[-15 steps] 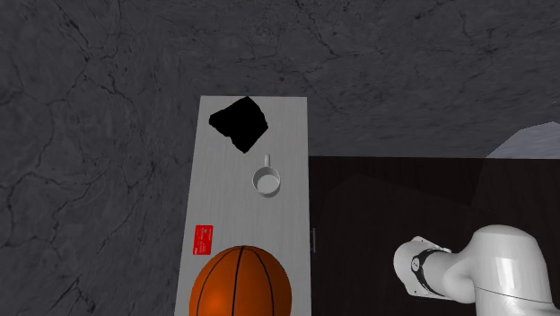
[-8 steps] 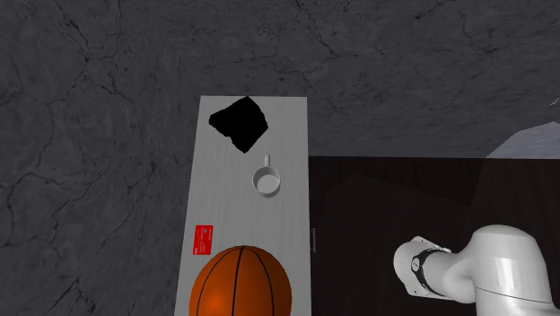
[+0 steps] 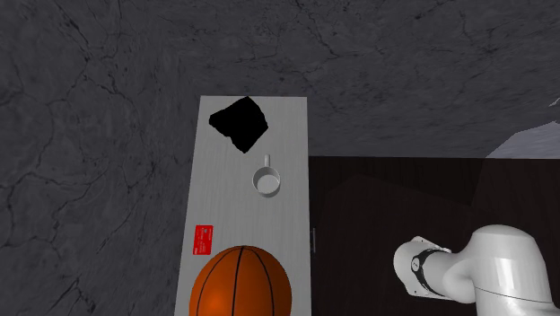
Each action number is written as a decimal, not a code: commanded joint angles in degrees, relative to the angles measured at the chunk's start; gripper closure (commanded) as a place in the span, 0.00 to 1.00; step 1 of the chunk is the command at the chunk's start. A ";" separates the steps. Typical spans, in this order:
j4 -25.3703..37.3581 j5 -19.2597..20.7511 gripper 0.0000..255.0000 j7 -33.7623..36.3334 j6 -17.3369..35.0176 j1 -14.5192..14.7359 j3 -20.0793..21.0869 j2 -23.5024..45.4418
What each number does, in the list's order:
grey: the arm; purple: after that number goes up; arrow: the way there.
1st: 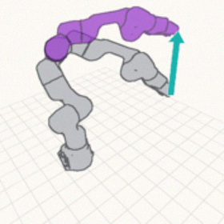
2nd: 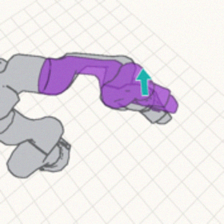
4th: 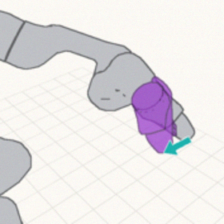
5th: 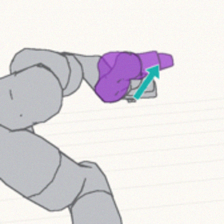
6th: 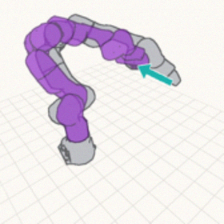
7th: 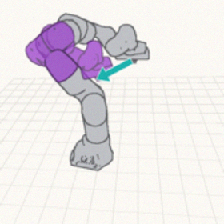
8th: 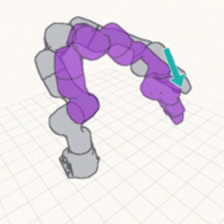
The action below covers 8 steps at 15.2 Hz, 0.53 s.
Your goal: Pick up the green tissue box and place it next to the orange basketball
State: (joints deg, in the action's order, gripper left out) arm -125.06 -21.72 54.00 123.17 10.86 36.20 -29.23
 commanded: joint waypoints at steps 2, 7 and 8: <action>-2.22 -0.46 1.00 -0.34 2.32 0.21 0.45 0.08; -5.66 -1.18 1.00 -0.75 6.18 0.51 1.41 0.51; -6.31 -1.31 1.00 -0.82 6.97 0.56 1.61 0.64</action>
State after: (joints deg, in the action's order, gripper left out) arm -130.48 -22.84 53.31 129.08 11.34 37.58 -28.71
